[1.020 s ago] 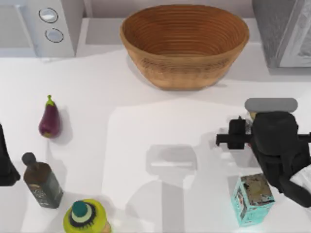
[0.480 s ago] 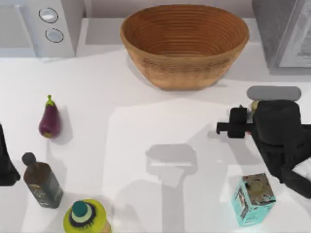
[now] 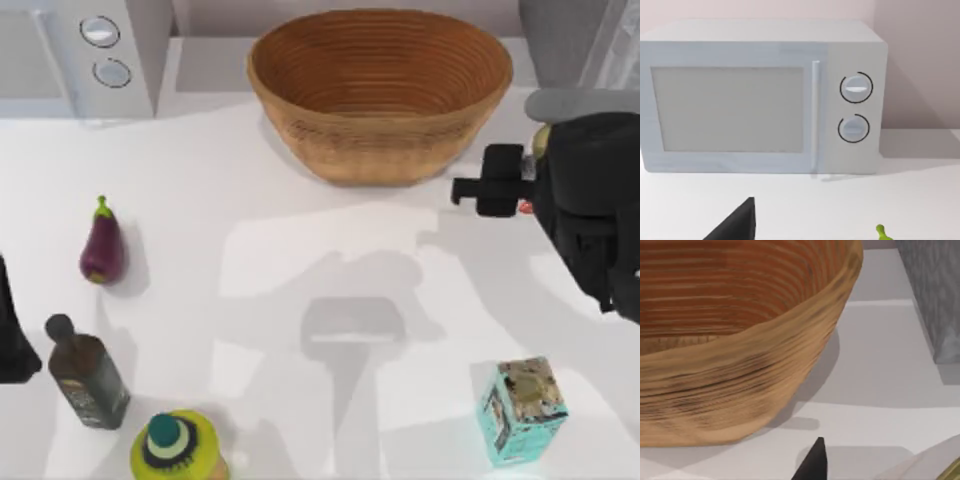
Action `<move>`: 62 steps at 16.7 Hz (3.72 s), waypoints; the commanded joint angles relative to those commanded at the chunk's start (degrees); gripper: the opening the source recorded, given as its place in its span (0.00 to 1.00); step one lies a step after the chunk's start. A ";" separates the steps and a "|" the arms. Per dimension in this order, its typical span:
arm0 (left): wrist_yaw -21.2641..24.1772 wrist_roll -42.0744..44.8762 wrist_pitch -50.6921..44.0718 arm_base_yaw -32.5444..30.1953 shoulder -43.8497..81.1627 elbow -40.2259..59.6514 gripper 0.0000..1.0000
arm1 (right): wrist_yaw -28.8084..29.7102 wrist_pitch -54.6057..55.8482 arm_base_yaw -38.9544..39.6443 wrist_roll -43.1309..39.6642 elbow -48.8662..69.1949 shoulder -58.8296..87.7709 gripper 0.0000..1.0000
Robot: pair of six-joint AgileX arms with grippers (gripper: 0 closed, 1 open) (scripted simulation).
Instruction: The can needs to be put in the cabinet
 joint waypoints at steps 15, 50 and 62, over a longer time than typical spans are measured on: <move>0.00 0.00 0.00 0.00 0.00 0.00 1.00 | -1.57 -16.86 -1.18 -1.12 3.13 -10.20 0.00; 0.00 0.00 0.00 0.00 0.00 0.00 1.00 | -23.86 -27.57 -26.87 -16.95 -7.47 -60.87 0.00; 0.00 0.00 0.00 0.00 0.00 0.00 1.00 | -17.47 -41.49 -20.88 -16.43 53.29 -17.05 0.00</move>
